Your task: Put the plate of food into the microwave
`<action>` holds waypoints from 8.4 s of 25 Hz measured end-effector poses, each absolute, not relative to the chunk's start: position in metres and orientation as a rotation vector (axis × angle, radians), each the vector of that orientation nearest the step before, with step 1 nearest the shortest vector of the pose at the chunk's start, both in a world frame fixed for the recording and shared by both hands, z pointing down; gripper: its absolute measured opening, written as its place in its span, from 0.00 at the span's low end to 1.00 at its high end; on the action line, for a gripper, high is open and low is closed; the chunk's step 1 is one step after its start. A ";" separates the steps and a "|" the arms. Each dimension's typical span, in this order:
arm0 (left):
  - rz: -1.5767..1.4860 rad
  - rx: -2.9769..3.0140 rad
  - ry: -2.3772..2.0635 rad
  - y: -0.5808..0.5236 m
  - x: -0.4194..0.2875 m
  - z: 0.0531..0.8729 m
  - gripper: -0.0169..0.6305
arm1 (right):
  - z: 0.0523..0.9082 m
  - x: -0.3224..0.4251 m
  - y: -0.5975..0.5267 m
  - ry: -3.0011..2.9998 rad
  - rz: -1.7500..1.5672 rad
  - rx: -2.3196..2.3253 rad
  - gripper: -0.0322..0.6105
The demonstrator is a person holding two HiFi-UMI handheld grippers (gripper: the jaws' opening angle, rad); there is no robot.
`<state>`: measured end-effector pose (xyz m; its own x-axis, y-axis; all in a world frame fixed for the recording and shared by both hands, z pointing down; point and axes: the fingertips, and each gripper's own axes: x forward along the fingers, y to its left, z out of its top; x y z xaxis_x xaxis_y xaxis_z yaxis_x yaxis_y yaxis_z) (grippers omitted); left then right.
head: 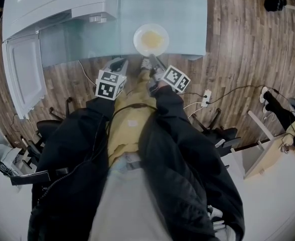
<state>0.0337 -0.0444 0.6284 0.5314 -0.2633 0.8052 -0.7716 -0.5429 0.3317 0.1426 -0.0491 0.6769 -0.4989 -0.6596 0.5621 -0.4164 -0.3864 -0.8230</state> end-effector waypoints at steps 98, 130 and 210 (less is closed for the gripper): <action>0.591 1.659 -1.314 -0.034 -0.229 0.640 0.02 | 0.623 -0.172 -0.119 2.029 -2.130 -0.564 0.07; 0.504 1.646 -1.369 -0.076 -0.267 0.634 0.02 | 0.620 -0.228 -0.272 1.754 -1.955 -0.865 0.07; 0.362 2.577 -1.626 -0.209 -0.059 0.293 0.02 | 0.266 -0.025 -0.217 2.936 0.043 -1.299 0.04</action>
